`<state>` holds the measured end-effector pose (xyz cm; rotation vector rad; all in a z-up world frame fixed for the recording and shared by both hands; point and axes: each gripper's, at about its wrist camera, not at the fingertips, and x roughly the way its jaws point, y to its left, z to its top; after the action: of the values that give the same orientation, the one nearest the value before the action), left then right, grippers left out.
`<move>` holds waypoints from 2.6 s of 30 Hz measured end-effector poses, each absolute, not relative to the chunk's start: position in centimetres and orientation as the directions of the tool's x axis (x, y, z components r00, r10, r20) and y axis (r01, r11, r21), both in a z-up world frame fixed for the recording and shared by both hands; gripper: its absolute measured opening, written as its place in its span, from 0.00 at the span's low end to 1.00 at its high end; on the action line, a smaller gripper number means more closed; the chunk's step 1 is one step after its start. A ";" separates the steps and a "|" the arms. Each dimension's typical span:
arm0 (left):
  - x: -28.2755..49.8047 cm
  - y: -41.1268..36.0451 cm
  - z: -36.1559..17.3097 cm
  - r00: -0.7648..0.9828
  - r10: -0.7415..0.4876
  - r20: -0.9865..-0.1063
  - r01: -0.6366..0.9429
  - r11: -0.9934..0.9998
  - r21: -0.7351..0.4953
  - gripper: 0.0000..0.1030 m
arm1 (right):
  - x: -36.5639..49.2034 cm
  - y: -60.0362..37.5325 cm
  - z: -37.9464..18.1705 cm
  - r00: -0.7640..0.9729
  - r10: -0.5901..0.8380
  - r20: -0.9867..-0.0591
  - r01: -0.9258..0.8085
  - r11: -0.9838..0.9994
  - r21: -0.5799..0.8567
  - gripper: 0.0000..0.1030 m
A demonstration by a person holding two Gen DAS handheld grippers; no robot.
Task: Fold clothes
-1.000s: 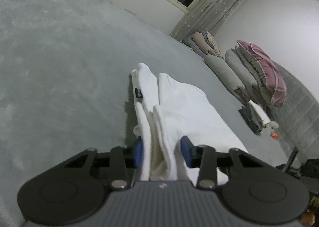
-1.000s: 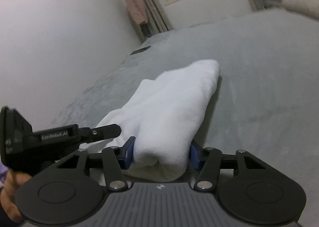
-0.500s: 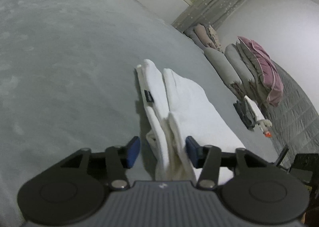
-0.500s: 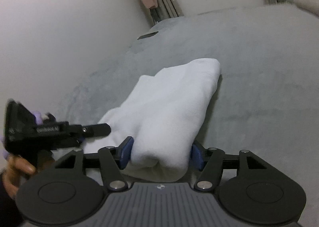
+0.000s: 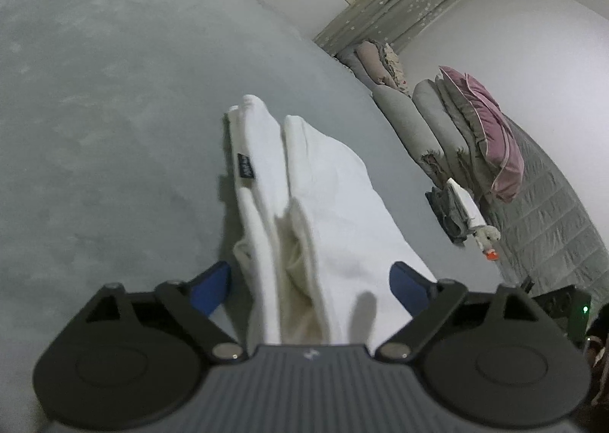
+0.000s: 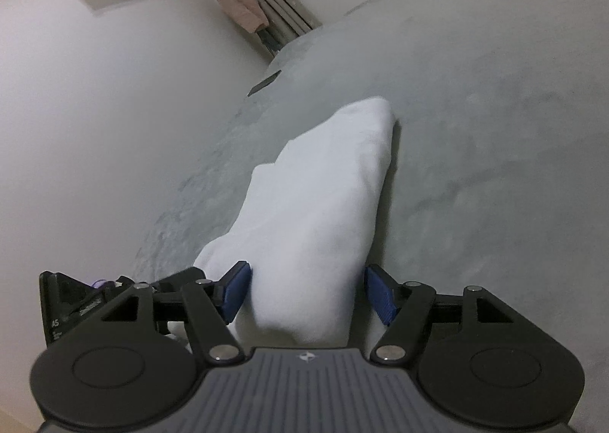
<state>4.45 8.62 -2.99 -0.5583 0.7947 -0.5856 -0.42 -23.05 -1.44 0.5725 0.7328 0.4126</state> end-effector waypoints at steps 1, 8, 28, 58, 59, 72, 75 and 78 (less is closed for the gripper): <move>4.3 8.4 -3.0 0.569 -0.655 -0.496 0.271 0.719 -0.640 0.77 | -0.3 -22.7 -1.6 0.673 0.536 -0.509 -0.152 0.774 0.614 0.64; 4.2 8.8 -3.1 0.573 -0.643 -0.508 0.233 0.722 -0.652 0.47 | -1.2 -21.0 -0.5 0.706 0.442 -0.553 -0.220 0.879 0.422 0.63; 5.1 9.8 -3.4 0.536 -0.698 -0.476 0.190 0.649 -0.737 0.35 | -9.5 -8.2 -1.2 0.784 0.404 -0.470 -0.596 0.700 -0.394 0.75; 5.5 12.0 -3.0 0.514 -0.725 -0.458 0.142 0.599 -0.788 0.70 | -7.7 -10.0 -0.3 0.818 0.380 -0.433 -0.455 0.886 -0.083 0.10; 5.5 12.0 -2.9 0.513 -0.727 -0.456 0.140 0.595 -0.791 0.70 | -7.7 -10.3 -0.1 0.814 0.388 -0.433 -0.455 0.888 -0.059 0.10; 5.9 10.2 -2.9 0.498 -0.784 -0.371 0.166 0.506 -0.846 0.86 | -5.8 -11.2 0.4 0.798 0.414 -0.438 -0.459 0.889 0.004 0.10; 6.2 9.3 -3.0 0.497 -0.780 -0.380 0.173 0.518 -0.837 0.87 | -6.3 -10.2 0.0 0.799 0.402 -0.446 -0.477 0.876 -0.065 0.11; 6.3 8.8 -2.9 0.505 -0.769 -0.391 0.182 0.538 -0.823 0.83 | -6.9 -9.1 -0.2 0.815 0.379 -0.439 -0.485 0.860 -0.159 0.11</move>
<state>6.27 8.85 -2.93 -0.8047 0.8501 -0.6551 -6.85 -9.05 -0.17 -0.2716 0.4088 0.4669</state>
